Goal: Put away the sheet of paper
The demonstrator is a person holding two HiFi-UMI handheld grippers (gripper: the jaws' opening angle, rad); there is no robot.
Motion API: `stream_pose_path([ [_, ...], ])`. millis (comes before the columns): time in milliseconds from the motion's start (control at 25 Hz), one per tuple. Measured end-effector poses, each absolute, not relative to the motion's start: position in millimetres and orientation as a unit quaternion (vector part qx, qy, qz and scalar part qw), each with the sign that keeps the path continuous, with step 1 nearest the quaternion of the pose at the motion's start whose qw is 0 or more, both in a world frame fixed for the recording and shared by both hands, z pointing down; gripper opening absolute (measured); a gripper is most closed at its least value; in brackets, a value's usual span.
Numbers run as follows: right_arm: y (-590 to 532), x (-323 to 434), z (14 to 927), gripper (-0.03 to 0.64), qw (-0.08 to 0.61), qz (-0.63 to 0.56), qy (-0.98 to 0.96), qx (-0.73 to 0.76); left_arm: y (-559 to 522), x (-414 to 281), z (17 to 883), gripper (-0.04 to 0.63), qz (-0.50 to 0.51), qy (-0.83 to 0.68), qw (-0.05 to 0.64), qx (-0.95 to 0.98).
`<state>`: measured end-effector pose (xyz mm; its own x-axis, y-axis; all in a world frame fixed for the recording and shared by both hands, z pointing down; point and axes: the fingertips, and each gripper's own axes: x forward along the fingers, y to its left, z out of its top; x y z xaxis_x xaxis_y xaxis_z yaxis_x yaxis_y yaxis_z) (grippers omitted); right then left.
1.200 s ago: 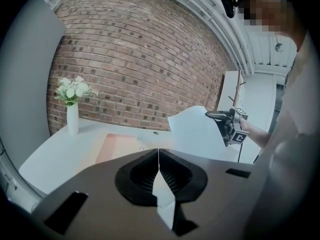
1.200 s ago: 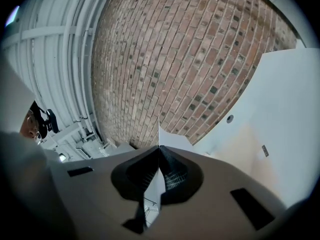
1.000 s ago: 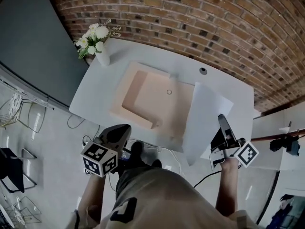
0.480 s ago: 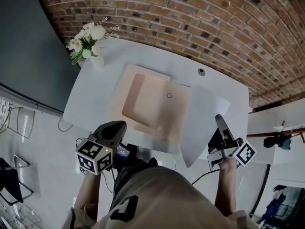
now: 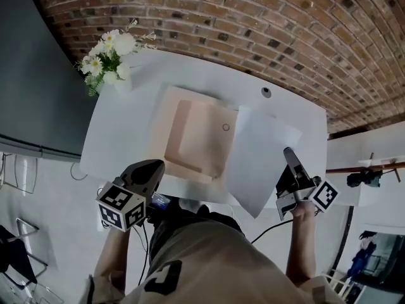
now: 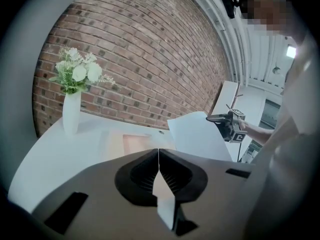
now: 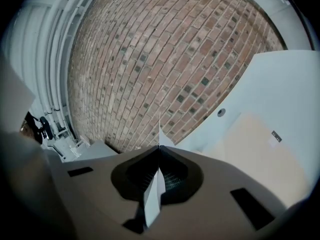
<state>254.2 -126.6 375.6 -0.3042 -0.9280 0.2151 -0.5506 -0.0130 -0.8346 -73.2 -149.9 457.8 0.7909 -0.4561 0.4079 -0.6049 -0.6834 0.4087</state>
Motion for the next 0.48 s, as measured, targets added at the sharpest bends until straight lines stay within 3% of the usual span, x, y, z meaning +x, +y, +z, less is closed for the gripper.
stream_pose_path([
  [480,-151.5,299.1,442.4,0.023,0.171,-0.488,0.649,-0.559,-141.8,-61.0,453.8,0.018,0.157,-0.33,0.262,0.893],
])
